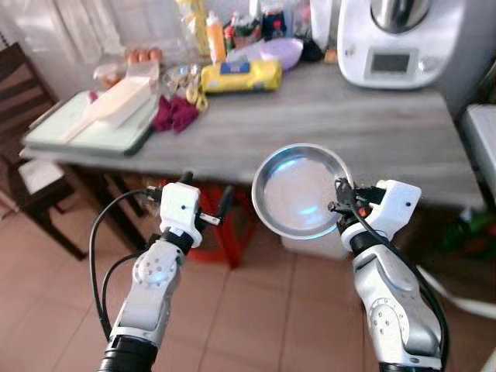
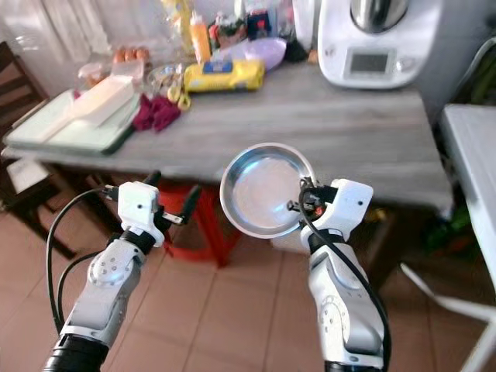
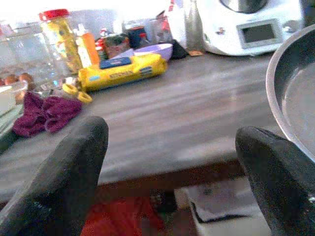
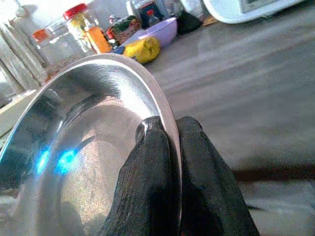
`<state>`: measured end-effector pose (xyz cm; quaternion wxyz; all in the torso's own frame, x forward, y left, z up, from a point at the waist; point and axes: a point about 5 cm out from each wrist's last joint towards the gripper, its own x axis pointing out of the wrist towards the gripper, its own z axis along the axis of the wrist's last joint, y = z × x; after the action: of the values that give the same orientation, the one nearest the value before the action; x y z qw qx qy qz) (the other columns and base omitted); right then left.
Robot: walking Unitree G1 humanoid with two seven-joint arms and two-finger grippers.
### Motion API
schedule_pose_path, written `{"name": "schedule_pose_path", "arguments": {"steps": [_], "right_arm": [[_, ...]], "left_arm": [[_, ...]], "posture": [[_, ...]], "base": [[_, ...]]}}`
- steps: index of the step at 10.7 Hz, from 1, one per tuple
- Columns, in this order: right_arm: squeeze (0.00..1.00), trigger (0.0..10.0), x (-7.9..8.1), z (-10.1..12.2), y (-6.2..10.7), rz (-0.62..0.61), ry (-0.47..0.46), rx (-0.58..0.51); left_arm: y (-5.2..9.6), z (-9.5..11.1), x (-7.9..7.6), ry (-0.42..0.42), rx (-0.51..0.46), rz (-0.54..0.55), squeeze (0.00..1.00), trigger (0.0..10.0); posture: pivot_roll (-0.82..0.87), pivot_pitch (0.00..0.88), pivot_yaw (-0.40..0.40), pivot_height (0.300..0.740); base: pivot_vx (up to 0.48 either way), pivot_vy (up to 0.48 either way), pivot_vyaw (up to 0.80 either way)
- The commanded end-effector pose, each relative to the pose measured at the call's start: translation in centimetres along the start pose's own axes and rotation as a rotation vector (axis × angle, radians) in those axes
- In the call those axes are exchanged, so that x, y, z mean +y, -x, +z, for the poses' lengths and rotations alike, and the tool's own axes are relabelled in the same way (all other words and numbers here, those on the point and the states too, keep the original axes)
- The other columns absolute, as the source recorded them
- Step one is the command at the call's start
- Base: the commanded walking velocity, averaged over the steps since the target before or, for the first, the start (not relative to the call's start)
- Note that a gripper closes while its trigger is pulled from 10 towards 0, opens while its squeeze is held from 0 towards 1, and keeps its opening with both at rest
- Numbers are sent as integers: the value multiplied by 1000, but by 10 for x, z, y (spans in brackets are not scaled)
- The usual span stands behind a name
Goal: Setting the table
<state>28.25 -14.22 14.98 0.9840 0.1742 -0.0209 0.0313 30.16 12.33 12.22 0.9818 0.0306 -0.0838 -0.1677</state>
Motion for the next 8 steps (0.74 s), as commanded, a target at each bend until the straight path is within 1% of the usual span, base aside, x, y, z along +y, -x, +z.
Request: {"name": "schedule_pose_path", "arguments": {"steps": [1, 3, 4, 6, 8], "right_arm": [[0, 10000, 11, 0, -1, 35, -16, -1], [0, 10000, 10, 0, -1, 33, -14, -1], [0, 10000, 10, 0, -1, 34, -12, 0], [0, 10000, 10, 1, -1, 34, -7, 0], [0, 10000, 9, 2, -2, 25, -4, -6]], "left_arm": [[4, -1, 9, -22, 15, 18, 0, 10000], [4, -2, 9, -23, 18, 15, 0, 10000], [6, -2, 8, -17, 14, 9, 0, 10000], [13, 1, 3, -42, -4, -45, 0, 10000], [25, -2, 3, -53, 17, -90, 0, 10000]], "posture": [[-57, 82, 101, 740], [-58, 84, 97, 740], [-59, 84, 94, 740], [-59, 85, 90, 740], [-59, 87, 92, 740]], "base": [[375, 0, 0], [351, 0, 0], [0, 0, 0], [0, 0, 0], [0, 0, 0]]}}
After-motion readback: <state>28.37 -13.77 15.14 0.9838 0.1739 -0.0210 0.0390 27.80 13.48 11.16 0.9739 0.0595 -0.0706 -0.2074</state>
